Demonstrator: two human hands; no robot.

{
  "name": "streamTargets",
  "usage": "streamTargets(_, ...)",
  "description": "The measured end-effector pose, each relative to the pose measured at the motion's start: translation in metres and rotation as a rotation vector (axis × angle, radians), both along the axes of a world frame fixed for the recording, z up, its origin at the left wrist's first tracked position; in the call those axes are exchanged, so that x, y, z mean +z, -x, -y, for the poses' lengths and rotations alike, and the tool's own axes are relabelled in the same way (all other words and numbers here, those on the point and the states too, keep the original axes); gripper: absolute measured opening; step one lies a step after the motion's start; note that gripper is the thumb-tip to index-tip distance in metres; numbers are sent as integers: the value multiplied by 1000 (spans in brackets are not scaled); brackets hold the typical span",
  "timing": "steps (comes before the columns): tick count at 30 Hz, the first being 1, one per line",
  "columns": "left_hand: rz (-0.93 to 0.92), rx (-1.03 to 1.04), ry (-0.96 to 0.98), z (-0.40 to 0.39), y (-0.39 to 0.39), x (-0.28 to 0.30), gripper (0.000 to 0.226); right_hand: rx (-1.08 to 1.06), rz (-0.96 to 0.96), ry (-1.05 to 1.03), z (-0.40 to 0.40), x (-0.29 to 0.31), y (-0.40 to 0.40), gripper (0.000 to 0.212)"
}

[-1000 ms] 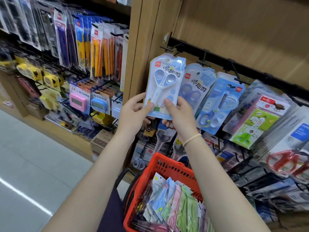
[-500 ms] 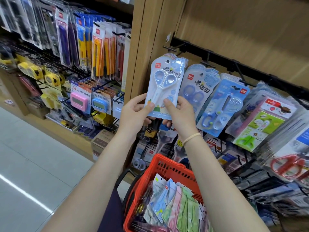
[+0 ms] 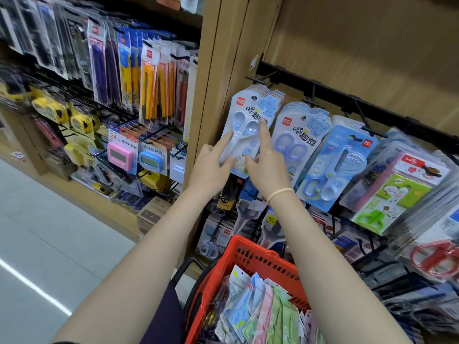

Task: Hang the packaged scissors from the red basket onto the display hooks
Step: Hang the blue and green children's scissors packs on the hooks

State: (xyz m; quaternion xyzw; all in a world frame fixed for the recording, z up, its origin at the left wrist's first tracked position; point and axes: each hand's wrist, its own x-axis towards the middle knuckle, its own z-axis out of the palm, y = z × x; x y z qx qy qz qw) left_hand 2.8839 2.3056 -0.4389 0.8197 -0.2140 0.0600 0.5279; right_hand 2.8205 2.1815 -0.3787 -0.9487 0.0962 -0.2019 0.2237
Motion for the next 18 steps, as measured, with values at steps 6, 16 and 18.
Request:
streamTargets(6, -56, -85, -63, 9, -6, 0, 66, -3, -69, -29, 11, 5, -4, 83)
streamTargets(16, 95, -109, -264, -1, 93, -95, 53, 24, -171, -200, 46, -110, 103, 55)
streamTargets(18, 47, -167, -386, -7, 125, -137, 58, -54, -328, -283, 57, -158, 132, 53)
